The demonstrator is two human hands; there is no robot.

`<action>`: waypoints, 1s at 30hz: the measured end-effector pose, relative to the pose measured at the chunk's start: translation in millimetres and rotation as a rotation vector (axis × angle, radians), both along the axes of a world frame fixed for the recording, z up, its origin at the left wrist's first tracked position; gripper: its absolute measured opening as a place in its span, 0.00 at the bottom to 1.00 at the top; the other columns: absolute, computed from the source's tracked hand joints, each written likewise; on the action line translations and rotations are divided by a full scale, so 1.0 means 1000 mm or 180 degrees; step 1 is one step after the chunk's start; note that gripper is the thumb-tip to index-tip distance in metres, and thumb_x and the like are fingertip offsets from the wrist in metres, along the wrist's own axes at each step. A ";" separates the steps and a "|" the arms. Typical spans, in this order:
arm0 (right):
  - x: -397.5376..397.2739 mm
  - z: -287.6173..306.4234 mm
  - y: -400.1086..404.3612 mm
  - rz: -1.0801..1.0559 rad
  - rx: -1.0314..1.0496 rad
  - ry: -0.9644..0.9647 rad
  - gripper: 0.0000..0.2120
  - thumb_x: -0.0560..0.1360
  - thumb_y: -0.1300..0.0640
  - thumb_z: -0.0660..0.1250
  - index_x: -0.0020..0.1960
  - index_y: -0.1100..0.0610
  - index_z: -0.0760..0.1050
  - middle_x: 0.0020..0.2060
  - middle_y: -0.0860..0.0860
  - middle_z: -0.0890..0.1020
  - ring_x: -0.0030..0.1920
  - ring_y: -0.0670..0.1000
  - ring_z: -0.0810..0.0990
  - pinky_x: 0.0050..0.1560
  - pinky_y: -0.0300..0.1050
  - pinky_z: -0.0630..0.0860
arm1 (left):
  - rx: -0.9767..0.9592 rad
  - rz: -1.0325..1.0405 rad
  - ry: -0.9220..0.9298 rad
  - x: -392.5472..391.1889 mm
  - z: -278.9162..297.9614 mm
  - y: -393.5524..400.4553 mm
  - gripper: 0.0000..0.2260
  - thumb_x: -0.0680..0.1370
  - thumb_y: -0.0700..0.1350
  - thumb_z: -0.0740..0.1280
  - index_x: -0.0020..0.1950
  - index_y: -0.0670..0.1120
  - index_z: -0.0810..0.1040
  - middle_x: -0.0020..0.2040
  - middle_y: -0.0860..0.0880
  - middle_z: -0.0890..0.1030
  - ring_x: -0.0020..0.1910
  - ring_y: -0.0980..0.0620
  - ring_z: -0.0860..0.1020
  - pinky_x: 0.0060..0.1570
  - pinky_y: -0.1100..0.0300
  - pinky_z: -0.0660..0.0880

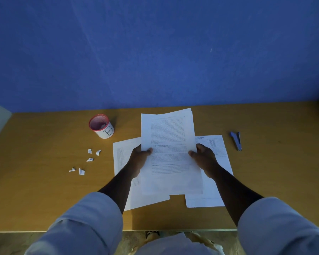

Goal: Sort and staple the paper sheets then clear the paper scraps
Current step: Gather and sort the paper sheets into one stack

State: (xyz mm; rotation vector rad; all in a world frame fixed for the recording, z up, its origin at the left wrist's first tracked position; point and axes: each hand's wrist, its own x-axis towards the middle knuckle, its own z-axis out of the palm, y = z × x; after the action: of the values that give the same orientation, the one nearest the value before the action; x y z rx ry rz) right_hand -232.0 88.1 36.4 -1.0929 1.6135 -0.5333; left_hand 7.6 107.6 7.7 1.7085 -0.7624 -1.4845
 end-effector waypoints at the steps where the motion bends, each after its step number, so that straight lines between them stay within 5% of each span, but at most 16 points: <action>1: -0.001 0.000 0.000 -0.0044 -0.0034 0.0039 0.12 0.78 0.58 0.64 0.61 0.56 0.76 0.53 0.50 0.80 0.53 0.53 0.78 0.51 0.46 0.74 | -0.0031 0.0028 0.0012 0.001 -0.003 0.001 0.10 0.81 0.46 0.65 0.61 0.48 0.77 0.61 0.47 0.81 0.57 0.46 0.79 0.59 0.48 0.77; 4: -0.005 -0.001 0.001 -0.0176 -0.0130 0.0179 0.12 0.78 0.59 0.63 0.60 0.57 0.76 0.52 0.50 0.79 0.52 0.54 0.77 0.50 0.47 0.75 | 0.0180 0.0561 -0.0357 0.008 -0.014 0.005 0.09 0.80 0.47 0.68 0.59 0.51 0.78 0.64 0.48 0.79 0.59 0.47 0.78 0.58 0.53 0.75; 10: -0.014 -0.005 0.000 -0.0375 -0.0209 0.0237 0.10 0.77 0.61 0.63 0.58 0.57 0.75 0.51 0.51 0.79 0.51 0.53 0.77 0.48 0.46 0.74 | 0.0975 0.1097 -0.1634 0.033 -0.050 0.034 0.25 0.73 0.53 0.75 0.66 0.47 0.72 0.66 0.44 0.75 0.62 0.43 0.74 0.59 0.51 0.75; 17: -0.015 -0.010 0.002 -0.0450 -0.0196 0.0303 0.10 0.79 0.60 0.63 0.60 0.57 0.74 0.50 0.50 0.77 0.49 0.52 0.75 0.48 0.46 0.72 | 0.1849 0.0943 -0.2655 0.032 -0.055 0.055 0.59 0.63 0.66 0.77 0.78 0.40 0.46 0.78 0.39 0.52 0.78 0.37 0.54 0.75 0.43 0.56; 30: -0.014 -0.018 -0.001 -0.0425 -0.0125 0.0403 0.11 0.78 0.58 0.63 0.60 0.56 0.74 0.51 0.50 0.78 0.51 0.53 0.76 0.49 0.46 0.73 | 0.1957 0.0477 -0.2883 0.035 -0.064 0.049 0.59 0.65 0.66 0.75 0.78 0.40 0.43 0.78 0.38 0.51 0.78 0.37 0.54 0.75 0.44 0.56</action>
State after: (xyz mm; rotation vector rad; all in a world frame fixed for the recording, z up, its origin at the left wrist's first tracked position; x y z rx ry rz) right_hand -245.7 86.7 18.0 -1.0709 1.8026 -0.5957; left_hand 42.2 156.2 -56.4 2.9045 -0.5995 -0.8201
